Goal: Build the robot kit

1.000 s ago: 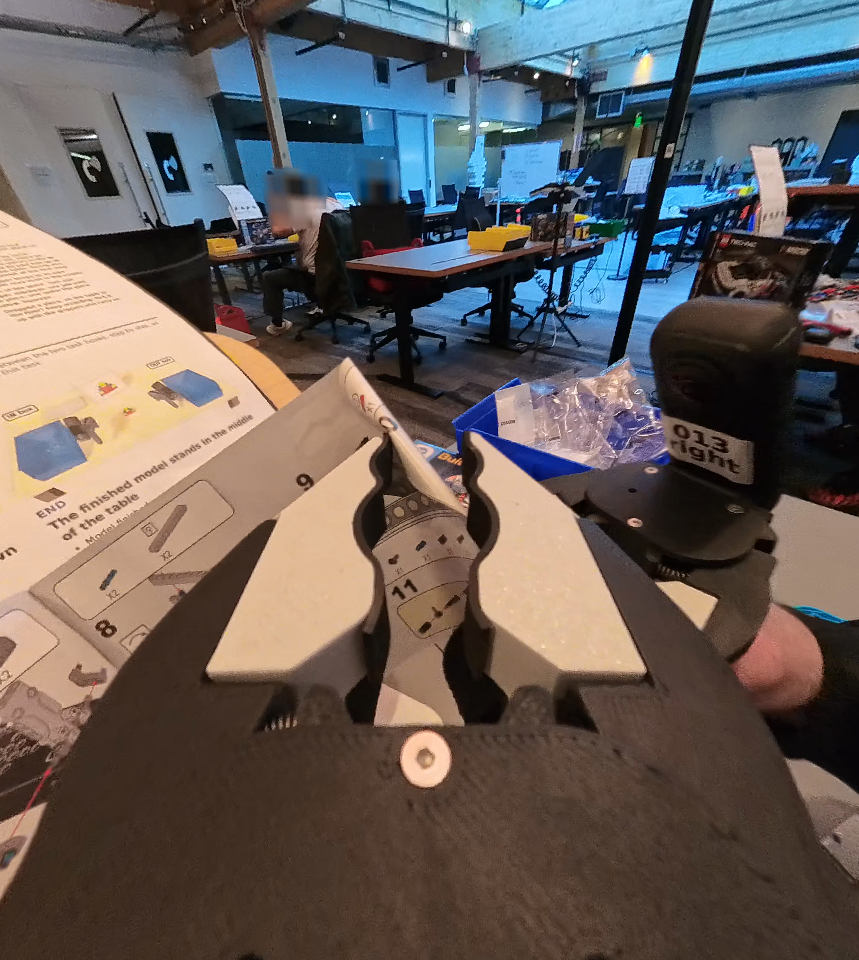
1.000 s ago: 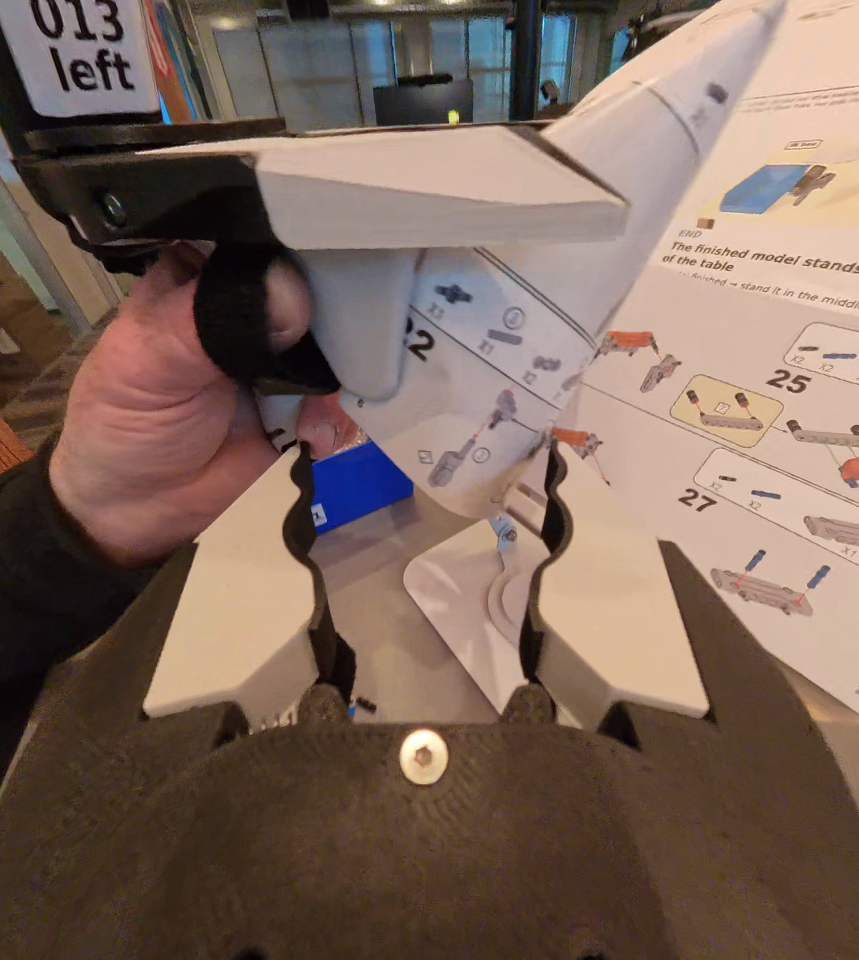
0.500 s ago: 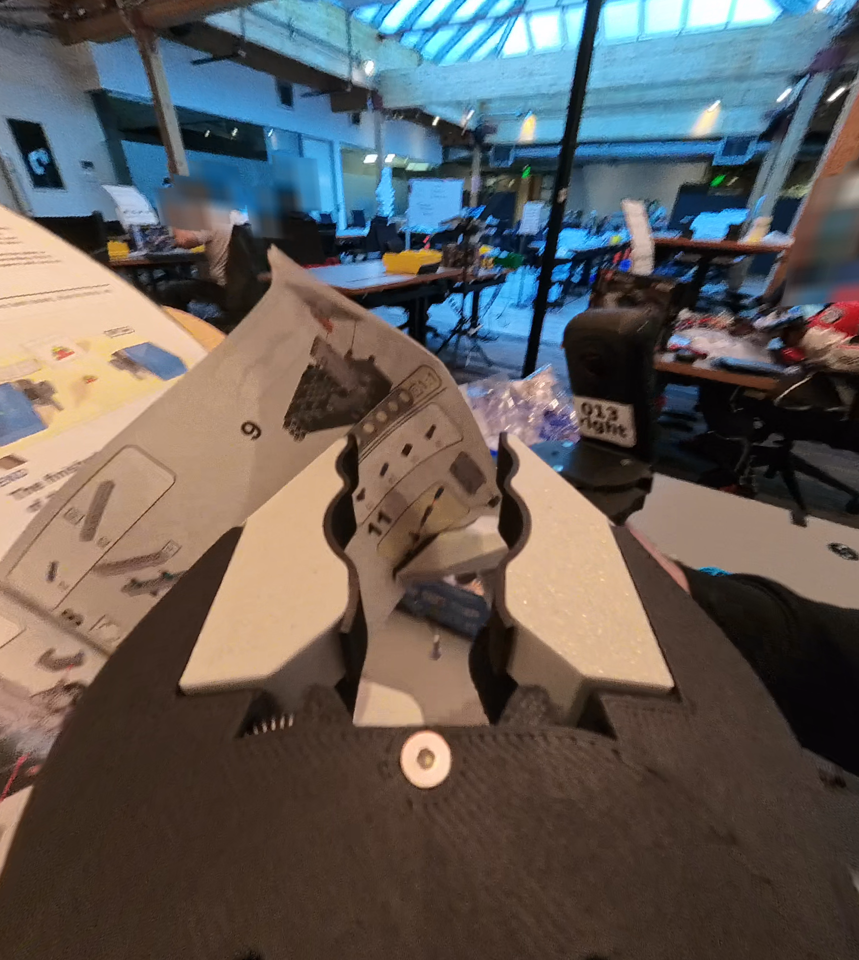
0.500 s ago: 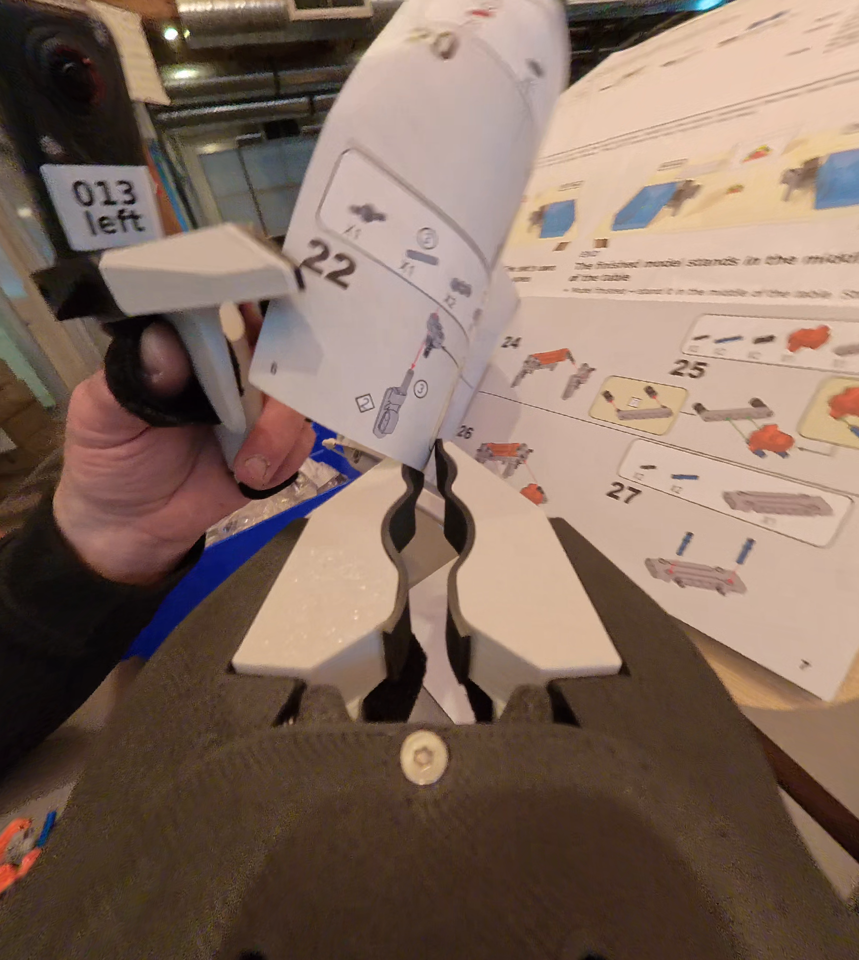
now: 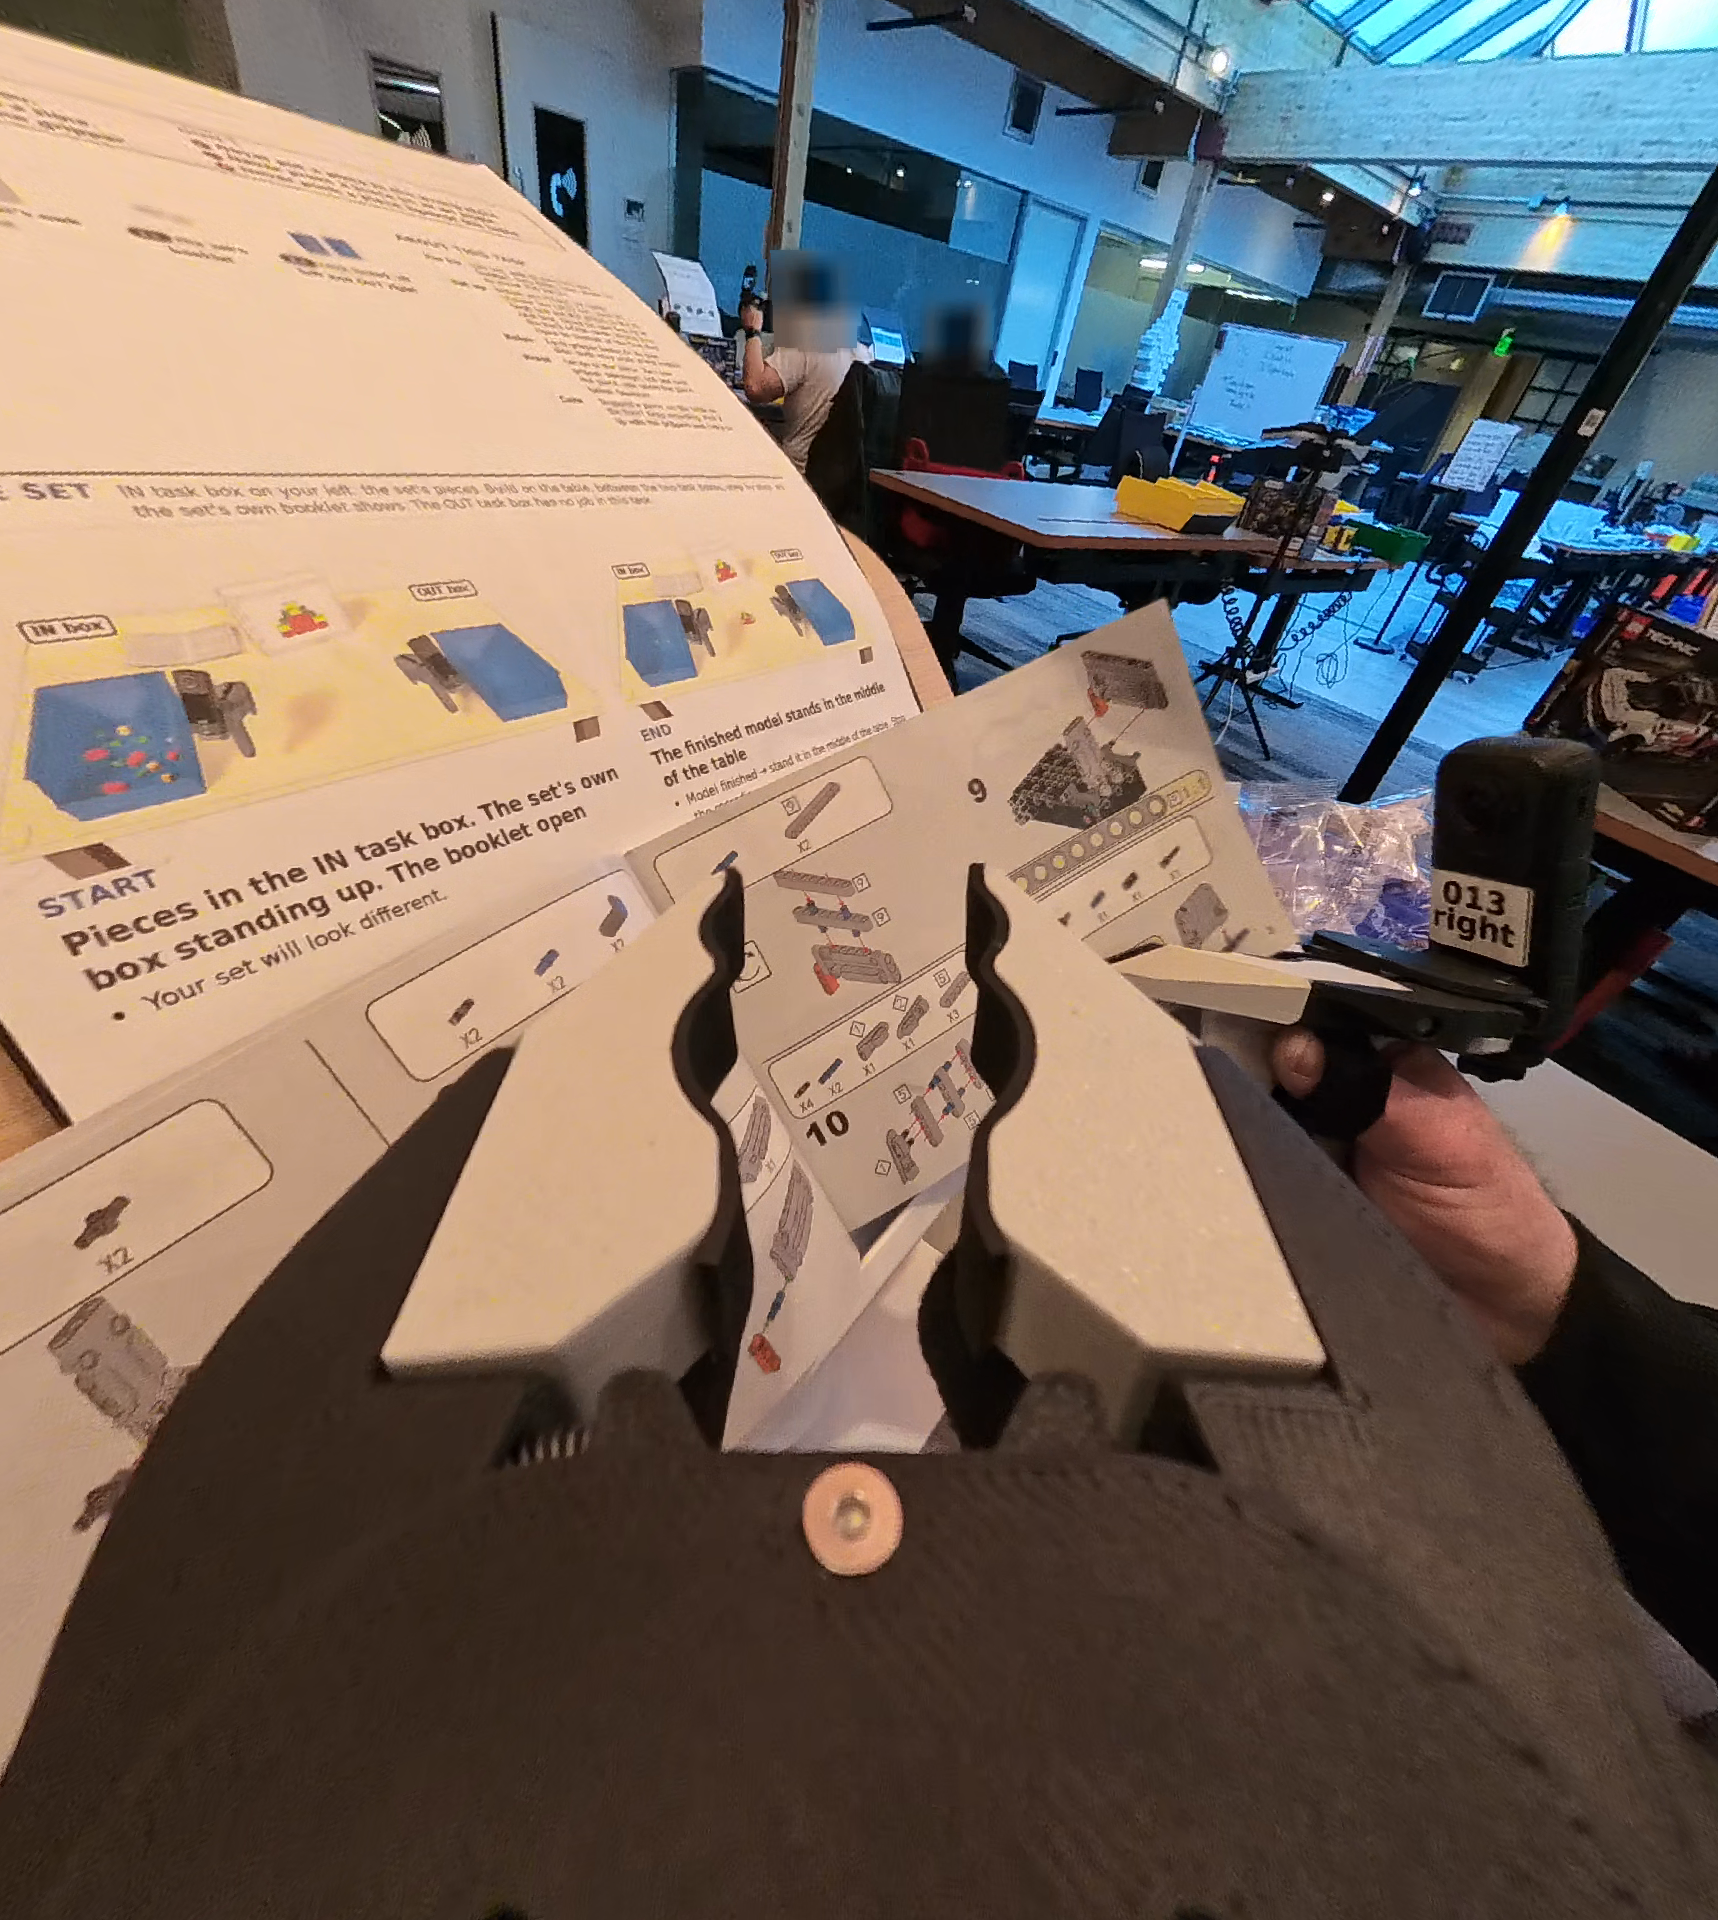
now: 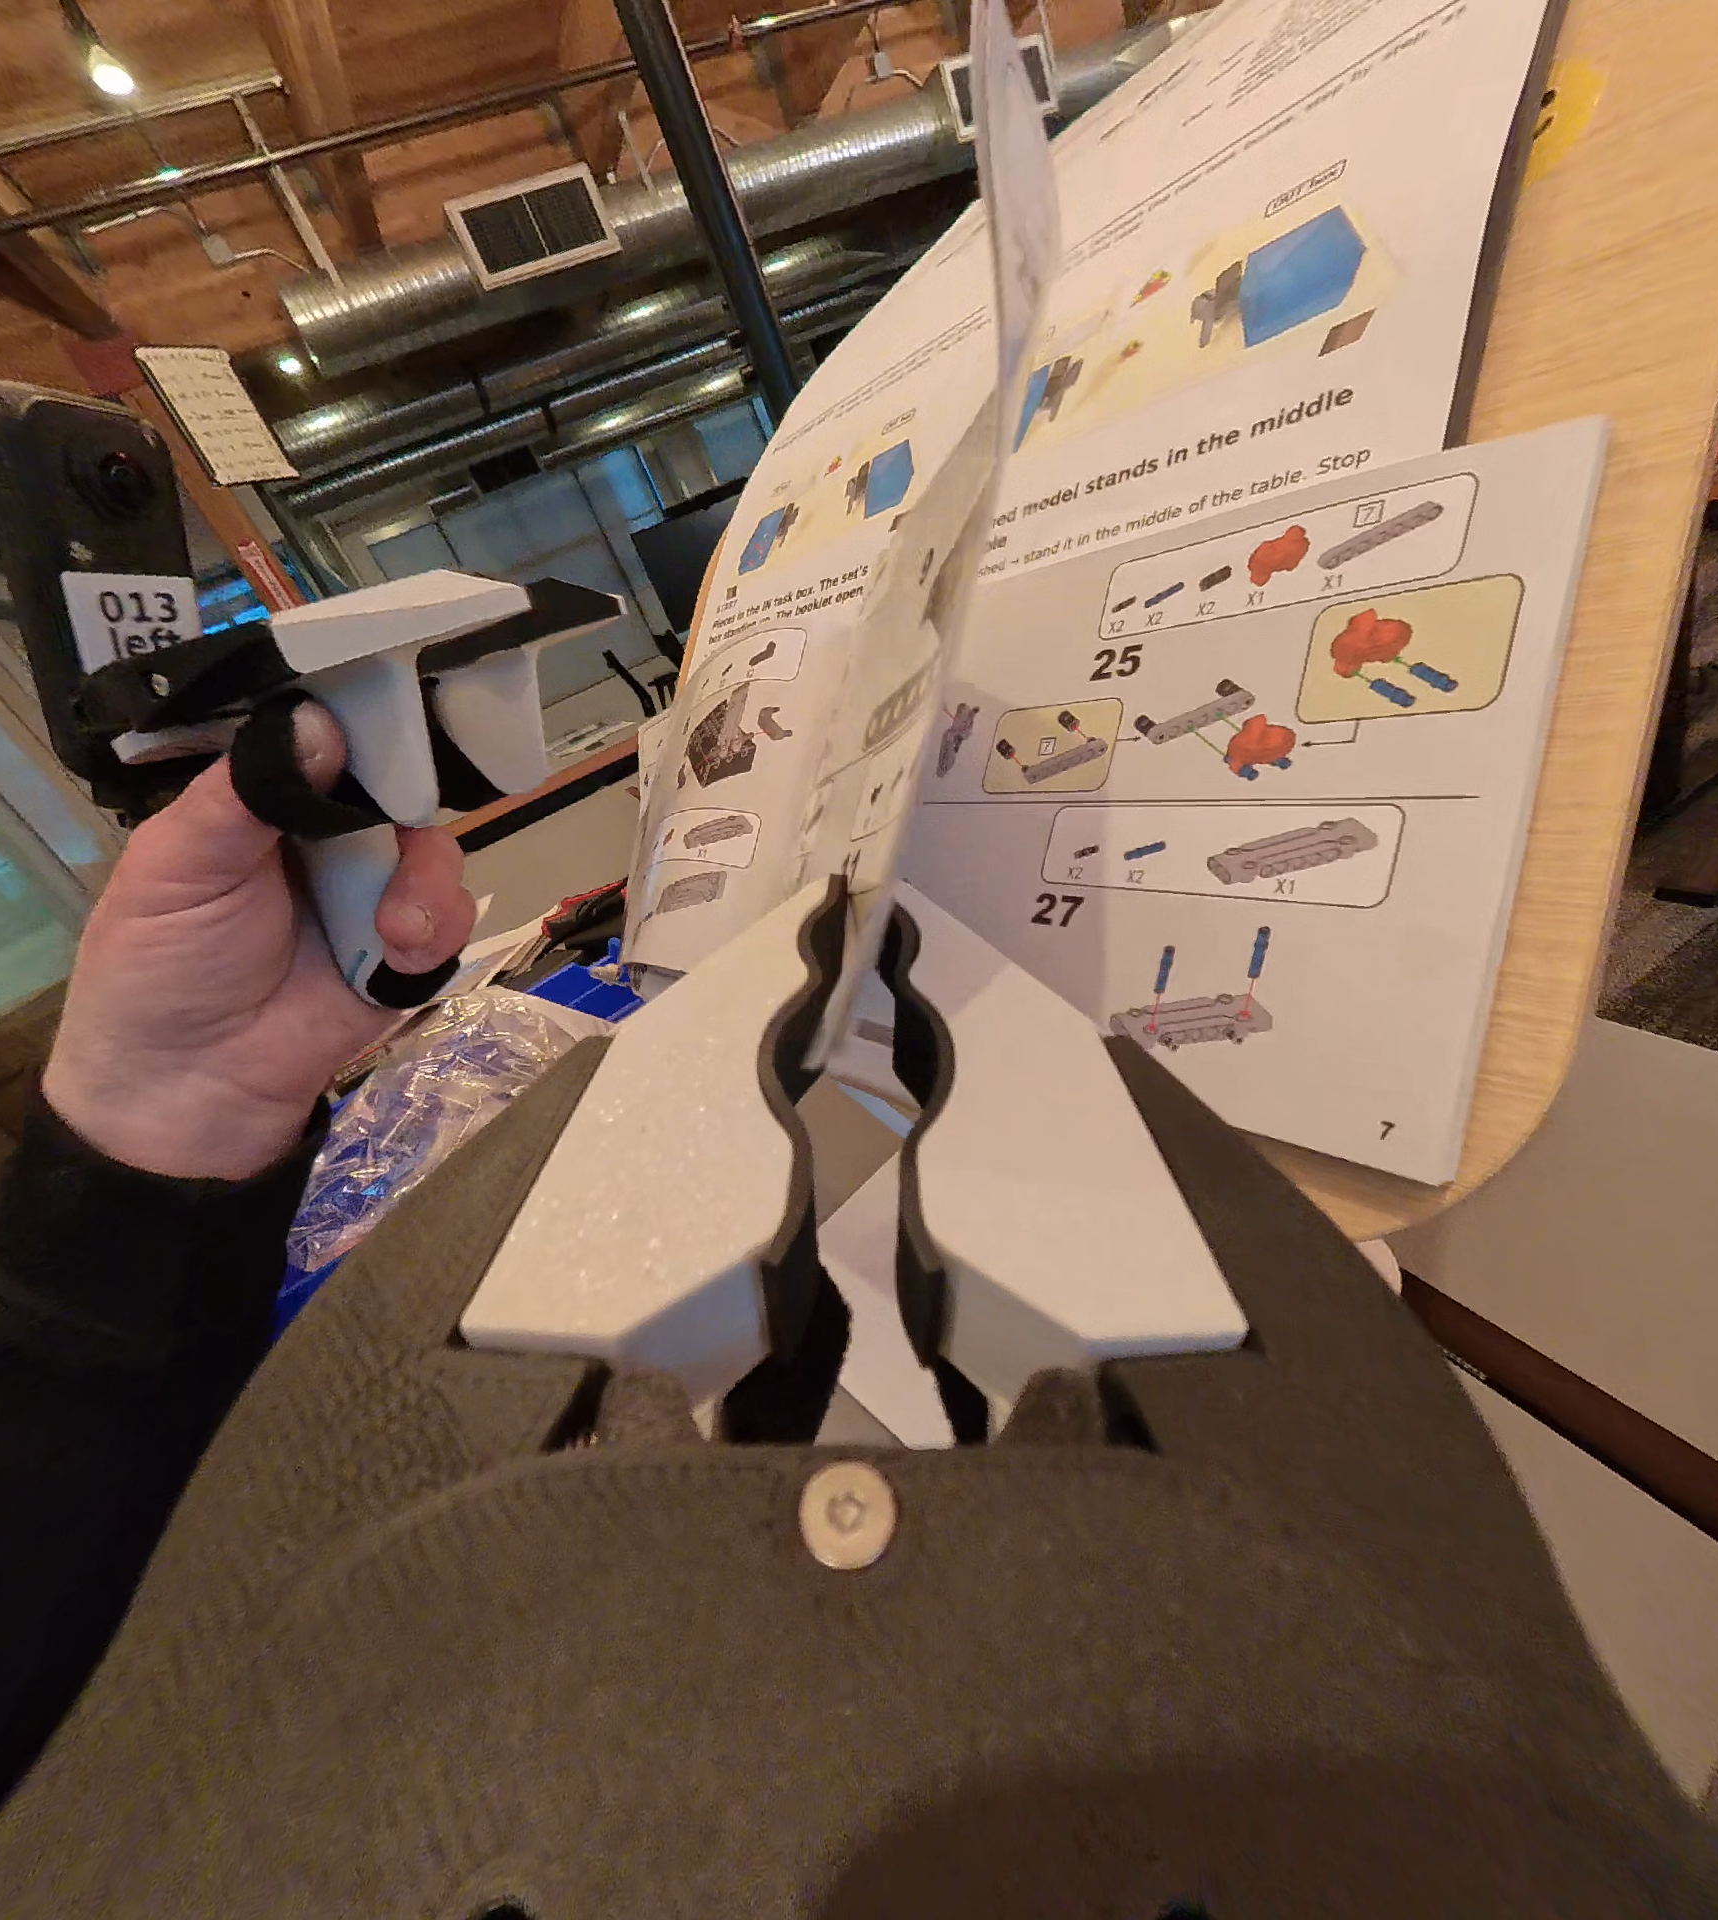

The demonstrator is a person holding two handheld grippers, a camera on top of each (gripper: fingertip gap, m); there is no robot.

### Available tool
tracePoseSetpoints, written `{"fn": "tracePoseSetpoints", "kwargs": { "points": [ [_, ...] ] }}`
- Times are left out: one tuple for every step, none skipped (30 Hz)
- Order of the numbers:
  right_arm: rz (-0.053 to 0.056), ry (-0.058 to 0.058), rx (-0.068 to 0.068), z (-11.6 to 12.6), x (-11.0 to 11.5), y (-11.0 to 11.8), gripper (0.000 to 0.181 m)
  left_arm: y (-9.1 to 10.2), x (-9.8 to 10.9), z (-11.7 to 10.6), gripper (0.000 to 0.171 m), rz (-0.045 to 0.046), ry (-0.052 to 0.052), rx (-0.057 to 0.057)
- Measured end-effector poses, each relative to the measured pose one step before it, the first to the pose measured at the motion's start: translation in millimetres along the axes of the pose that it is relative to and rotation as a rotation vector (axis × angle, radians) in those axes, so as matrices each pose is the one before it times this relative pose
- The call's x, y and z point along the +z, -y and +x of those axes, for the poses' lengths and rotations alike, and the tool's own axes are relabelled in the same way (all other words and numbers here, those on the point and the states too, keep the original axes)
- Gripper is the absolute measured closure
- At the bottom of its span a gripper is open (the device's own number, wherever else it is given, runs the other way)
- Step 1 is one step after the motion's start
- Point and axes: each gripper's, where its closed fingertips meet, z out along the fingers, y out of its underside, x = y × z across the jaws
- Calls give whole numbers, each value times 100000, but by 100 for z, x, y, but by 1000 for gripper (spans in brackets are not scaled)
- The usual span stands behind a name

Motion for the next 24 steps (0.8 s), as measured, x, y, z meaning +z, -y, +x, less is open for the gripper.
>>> {"fn": "tracePoseSetpoints", "kwargs": {
  "points": [
    [-63, -675, 6, 165, -76, -27, 177, 54, -162, -31, 131, -391, 252, 111],
    [478, -213, 76, 105, -117, 61, 177, 1, -131, -57, 131, -575, 611, 670],
    [421, -210, 287, 127, -124, 47, 177, -34, -130, -117, 131, -699, 959, 712],
    [366, -436, 298, 159, -119, 29, 177, 34, -119, -98, 131, -242, 578, 548],
    [203, -286, 358, 127, -83, -12, 177, 37, -136, -149, 132, -32, 677, 283],
    [-40, -10, 211, 66, -43, -34, 178, -55, -134, -256, 132, -631, 1096, 196],
    [-144, 10, -155, 4, -14, -33, 178, -25, -138, -210, 132, -392, 753, 186],
    [-141, -307, -430, 13, -16, -33, 178, 33, -136, -154, 132, 96, 364, -276],
    [-237, -449, -450, 40, 7, -58, 179, 24, -134, -130, 132, -71, 130, -379],
    [-238, -286, -351, 13, 24, -80, 179, -28, -118, -151, 132, -434, 392, 70],
    [-58, -127, -220, 5, 9, -64, 180, 3, -133, -162, 133, -222, 595, 310],
    [36, -57, -117, 13, -7, -39, 180, 34, -129, -162, 133, 140, 495, -19],
    [60, -42, -41, 22, -8, -17, 180, 71, -120, -89, 134, 449, -145, -327],
    [89, 14, 71, 20, -22, -6, 180, 14, -89, -32, 134, 59, -398, -518],
    [153, 25, 91, 12, -25, 23, 180, -28, -67, -26, 134, -335, -362, -335],
    [109, -162, -47, 27, -33, 20, 181, -12, -59, -47, 135, -177, -18, -85],
    [-24, -152, -183, 17, -26, 3, 181, 69, -65, -24, 135, 299, 178, 224],
    [-165, -196, -254, 34, -5, -28, 181, 54, -54, -10, 135, 257, 161, 121],
    [-100, -281, -276, 47, -23, -28, 181, 38, -20, 46, 135, 106, -188, 61],
    [47, -201, -102, 49, -9, -19, 181, -10, -7, 46, 135, -111, -125, 60],
    [75, 10, 107, 25, -10, -7, 181, -19, 22, 25, 135, -198, 7, 196],
    [22, 0, 105, 25, 4, -27, 181, -30, 10, 5, 135, -224, 20, 42],
    [-43, -102, 2, 34, -3, -31, 181, -3, 7, 27, 135, -8, -81, 46],
    [-17, -86, -66, 24, -3, -21, 181, 27, -11, 31, 135, 81, -121, 74]
  ]
}}
